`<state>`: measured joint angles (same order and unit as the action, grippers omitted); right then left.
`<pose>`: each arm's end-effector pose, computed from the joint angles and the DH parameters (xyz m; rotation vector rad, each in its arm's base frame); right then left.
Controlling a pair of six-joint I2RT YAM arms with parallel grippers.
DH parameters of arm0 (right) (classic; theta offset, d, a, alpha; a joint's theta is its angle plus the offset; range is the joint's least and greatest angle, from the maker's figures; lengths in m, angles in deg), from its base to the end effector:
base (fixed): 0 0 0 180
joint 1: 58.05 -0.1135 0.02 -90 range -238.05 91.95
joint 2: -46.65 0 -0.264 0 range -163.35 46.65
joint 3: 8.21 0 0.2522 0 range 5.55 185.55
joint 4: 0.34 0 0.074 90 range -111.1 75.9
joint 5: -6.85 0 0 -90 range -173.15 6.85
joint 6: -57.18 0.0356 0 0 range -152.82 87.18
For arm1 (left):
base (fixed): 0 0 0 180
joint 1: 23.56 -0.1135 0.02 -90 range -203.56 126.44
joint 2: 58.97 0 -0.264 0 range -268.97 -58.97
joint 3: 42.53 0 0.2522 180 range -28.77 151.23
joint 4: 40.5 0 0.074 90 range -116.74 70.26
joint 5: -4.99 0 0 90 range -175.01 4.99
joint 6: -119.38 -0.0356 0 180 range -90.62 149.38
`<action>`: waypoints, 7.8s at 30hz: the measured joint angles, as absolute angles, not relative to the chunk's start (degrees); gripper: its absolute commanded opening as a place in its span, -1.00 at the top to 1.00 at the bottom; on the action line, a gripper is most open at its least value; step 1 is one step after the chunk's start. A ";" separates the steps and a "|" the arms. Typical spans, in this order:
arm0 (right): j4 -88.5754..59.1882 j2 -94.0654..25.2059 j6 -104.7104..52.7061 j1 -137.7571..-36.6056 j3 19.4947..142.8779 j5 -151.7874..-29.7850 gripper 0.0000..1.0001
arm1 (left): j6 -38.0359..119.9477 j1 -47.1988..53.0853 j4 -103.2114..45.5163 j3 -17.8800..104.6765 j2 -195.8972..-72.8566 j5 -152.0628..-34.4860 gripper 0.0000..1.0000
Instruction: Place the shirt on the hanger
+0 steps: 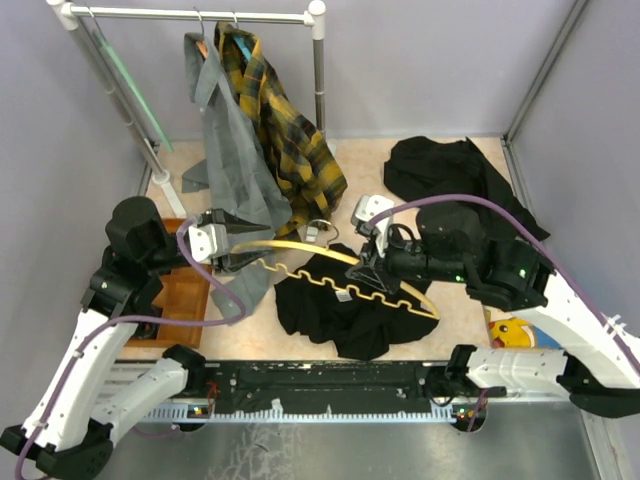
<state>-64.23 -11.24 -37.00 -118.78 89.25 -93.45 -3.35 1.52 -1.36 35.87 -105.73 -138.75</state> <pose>0.0792 0.1544 0.4529 -1.2174 1.6889 0.8005 0.1220 -0.0888 0.4257 1.3510 1.0232 -0.6923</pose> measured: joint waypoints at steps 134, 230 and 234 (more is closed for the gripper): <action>-84.36 -0.40 -26.84 -118.81 85.47 -85.43 1.00 | 53.54 45.39 13.79 37.09 -120.49 -57.38 1.00; -47.94 18.16 -16.52 -119.02 57.91 -74.48 1.00 | 23.29 44.82 24.67 85.92 -145.29 -69.11 1.00; -45.54 16.39 -16.52 -119.02 57.60 -74.76 1.00 | 23.09 44.82 25.55 86.91 -146.69 -71.74 1.00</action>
